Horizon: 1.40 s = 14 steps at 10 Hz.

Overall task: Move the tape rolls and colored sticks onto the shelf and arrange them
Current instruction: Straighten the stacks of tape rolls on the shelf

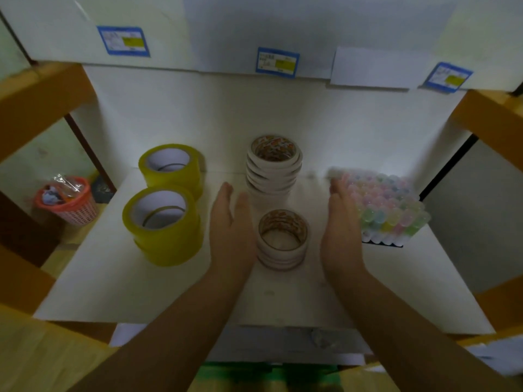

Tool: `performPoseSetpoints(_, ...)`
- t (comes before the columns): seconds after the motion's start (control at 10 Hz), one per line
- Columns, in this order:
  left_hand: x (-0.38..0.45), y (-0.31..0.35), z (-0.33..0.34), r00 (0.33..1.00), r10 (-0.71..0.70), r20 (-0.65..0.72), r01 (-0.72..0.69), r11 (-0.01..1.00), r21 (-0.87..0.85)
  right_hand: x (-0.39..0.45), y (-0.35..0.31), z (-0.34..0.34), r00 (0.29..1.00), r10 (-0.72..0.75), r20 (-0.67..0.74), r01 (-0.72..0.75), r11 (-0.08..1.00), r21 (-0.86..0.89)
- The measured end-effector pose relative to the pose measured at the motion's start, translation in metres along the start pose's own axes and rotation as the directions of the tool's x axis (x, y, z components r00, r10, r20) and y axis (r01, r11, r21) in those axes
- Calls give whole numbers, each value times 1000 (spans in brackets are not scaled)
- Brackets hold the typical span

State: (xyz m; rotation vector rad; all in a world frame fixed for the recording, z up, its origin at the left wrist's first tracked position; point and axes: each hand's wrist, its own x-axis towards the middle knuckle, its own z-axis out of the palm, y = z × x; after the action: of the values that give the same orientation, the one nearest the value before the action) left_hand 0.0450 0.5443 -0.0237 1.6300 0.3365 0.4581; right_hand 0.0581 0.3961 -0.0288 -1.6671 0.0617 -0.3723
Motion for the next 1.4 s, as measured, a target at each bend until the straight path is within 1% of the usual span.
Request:
performPoseSetpoints(0.1,43,5,8,997,-74,1,74,993,-93,38,-10,7,997,53,63,-60,993,103)
performPoseSetpoints(0.2,82,11,27,975,-216,44,220,963,-157,70,-22,28,974,165,156,-194,963,189)
performPoseSetpoints(0.3,97,16,44,944,-280,173,326,871,-368,88,-22,46,957,186,223,-249,921,300)
performPoseSetpoints(0.4,100,15,56,913,-314,259,402,797,-451,99,-15,61,942,193,274,-294,868,400)
performPoseSetpoints(0.5,106,3,59,948,-246,200,298,905,-302,103,-6,70,947,175,268,-287,835,470)
performPoseSetpoints(0.6,111,-3,55,986,-85,146,113,973,-200,104,-3,76,969,144,199,-217,881,420)
performPoseSetpoints(0.7,112,-2,55,985,-45,169,88,961,-261,111,12,84,957,149,250,-236,899,368)
performPoseSetpoints(0.8,111,2,60,978,-78,196,145,923,-357,113,18,85,953,116,280,-226,888,400)
performPoseSetpoints(0.9,112,1,63,970,-111,217,198,879,-435,114,23,87,963,166,214,-240,889,391)
performPoseSetpoints(1.0,115,1,65,971,-130,202,198,908,-370,116,29,86,953,186,239,-276,856,437)
performPoseSetpoints(1.2,118,1,61,948,-184,260,274,887,-371,118,28,89,975,124,185,-192,889,415)
performPoseSetpoints(1.3,120,3,58,955,-163,249,256,876,-408,118,30,90,988,62,143,-122,879,460)
performPoseSetpoints(1.4,117,-1,60,982,-129,139,170,927,-336,116,33,95,981,130,145,-188,827,530)
